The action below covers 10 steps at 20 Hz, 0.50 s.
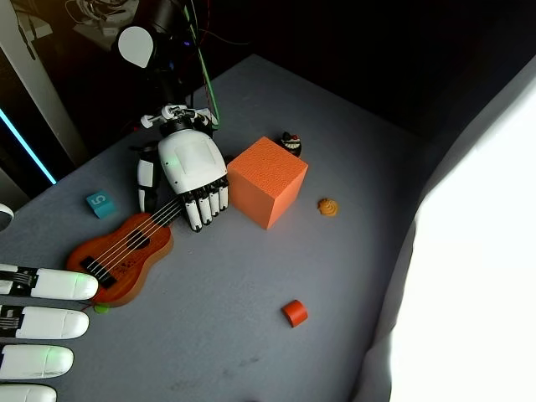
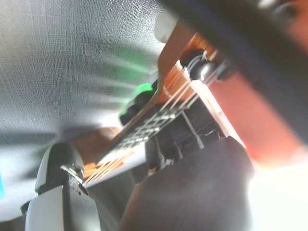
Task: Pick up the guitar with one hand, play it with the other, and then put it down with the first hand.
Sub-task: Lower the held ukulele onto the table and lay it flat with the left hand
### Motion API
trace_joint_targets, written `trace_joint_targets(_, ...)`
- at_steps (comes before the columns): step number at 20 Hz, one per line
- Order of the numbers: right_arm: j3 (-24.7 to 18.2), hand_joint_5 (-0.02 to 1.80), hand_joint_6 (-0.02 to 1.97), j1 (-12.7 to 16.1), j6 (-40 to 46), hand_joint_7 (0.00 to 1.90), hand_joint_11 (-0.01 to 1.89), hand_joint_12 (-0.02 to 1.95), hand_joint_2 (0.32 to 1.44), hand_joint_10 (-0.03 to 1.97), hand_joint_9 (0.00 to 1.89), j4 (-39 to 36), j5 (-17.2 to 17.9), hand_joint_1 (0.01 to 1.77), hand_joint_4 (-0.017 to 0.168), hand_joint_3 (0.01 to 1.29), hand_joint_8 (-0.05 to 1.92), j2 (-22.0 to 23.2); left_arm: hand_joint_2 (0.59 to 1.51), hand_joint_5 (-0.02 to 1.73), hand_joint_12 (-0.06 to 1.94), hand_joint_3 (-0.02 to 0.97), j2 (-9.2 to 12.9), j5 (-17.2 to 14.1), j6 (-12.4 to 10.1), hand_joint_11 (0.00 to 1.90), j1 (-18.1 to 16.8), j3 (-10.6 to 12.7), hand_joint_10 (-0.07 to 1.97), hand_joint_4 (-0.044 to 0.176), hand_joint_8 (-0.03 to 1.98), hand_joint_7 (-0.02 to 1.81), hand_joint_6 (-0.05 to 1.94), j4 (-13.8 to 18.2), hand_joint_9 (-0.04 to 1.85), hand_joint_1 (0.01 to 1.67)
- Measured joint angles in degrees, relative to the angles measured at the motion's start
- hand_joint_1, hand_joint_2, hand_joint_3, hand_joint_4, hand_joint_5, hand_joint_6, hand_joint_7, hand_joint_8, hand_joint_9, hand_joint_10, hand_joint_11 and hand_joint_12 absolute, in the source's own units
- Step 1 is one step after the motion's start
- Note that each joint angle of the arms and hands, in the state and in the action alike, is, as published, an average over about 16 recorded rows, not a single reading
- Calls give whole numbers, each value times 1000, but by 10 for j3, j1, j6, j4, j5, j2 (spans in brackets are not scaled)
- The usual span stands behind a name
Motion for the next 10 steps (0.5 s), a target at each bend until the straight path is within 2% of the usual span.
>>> trace_joint_targets(2, 0, 125, 43, 0, 0, 65, 23, 6, 1332, 25, 48, 0, 0, 35, -3, 16, 15, 0, 1064, 319, 1704, 3, 0, 0, 0, 433, 1, 0, 1400, 3, 1223, 403, 1093, 0, 439, 629)
trace_joint_targets(5, 0, 122, 43, 0, 0, 65, 24, 6, 1341, 24, 49, 0, 0, 35, -3, 16, 15, 0, 1063, 172, 1412, 4, 2, -1, 0, 231, 0, -1, 1041, 4, 869, 232, 739, 1, 253, 646)
trace_joint_targets(10, 0, 114, 43, 0, 0, 58, 23, 5, 1357, 24, 44, 0, 0, 35, -3, 17, 16, 0, 1037, 74, 820, 4, 7, -6, 2, 50, -10, -2, 474, 21, 338, 102, 241, -1, 92, 654)
